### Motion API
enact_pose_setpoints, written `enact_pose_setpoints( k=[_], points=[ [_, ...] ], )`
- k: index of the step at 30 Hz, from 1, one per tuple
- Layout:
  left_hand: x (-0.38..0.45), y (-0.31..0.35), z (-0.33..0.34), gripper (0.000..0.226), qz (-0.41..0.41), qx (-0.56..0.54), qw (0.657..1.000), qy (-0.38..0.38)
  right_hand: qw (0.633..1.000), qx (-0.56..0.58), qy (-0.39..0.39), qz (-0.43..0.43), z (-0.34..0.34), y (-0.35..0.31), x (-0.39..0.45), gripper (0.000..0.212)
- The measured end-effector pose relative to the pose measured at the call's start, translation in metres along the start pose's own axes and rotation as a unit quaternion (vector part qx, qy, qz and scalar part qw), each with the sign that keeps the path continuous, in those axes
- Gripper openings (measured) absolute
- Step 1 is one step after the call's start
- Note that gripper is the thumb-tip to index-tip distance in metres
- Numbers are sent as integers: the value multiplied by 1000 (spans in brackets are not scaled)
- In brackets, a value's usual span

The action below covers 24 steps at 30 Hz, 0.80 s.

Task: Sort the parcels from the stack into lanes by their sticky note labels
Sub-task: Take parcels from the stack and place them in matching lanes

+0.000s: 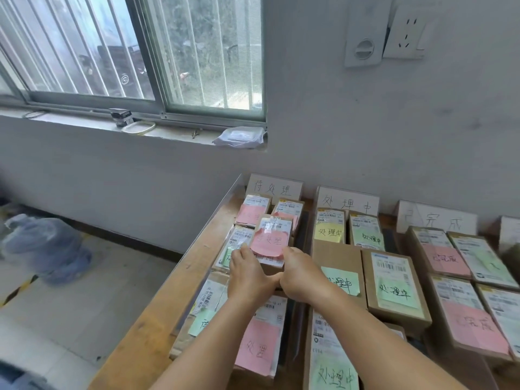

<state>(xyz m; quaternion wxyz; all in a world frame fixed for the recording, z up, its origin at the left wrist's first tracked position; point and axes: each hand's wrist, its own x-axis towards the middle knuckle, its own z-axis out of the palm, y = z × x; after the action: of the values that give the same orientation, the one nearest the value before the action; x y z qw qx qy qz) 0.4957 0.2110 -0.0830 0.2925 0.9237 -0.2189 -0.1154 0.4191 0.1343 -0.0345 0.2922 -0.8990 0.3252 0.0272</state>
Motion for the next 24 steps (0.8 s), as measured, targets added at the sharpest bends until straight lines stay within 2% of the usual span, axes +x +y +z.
enact_pose_setpoints(
  k=[3,10,13,24],
  points=[
    [-7,-4,-13,109,51,59,997,-2,999,-6,29,-20,-5,1,-14,56],
    [-53,2,-44,92,183,160,970,16,991,-56,109,-48,-10,16,-71,64],
    [-80,4,-48,89,225,167,960,2,987,-91,130,-34,-8,28,-103,68],
    [-179,47,-22,87,365,165,914,-54,970,-108,213,53,-19,93,-228,72]
  ],
)
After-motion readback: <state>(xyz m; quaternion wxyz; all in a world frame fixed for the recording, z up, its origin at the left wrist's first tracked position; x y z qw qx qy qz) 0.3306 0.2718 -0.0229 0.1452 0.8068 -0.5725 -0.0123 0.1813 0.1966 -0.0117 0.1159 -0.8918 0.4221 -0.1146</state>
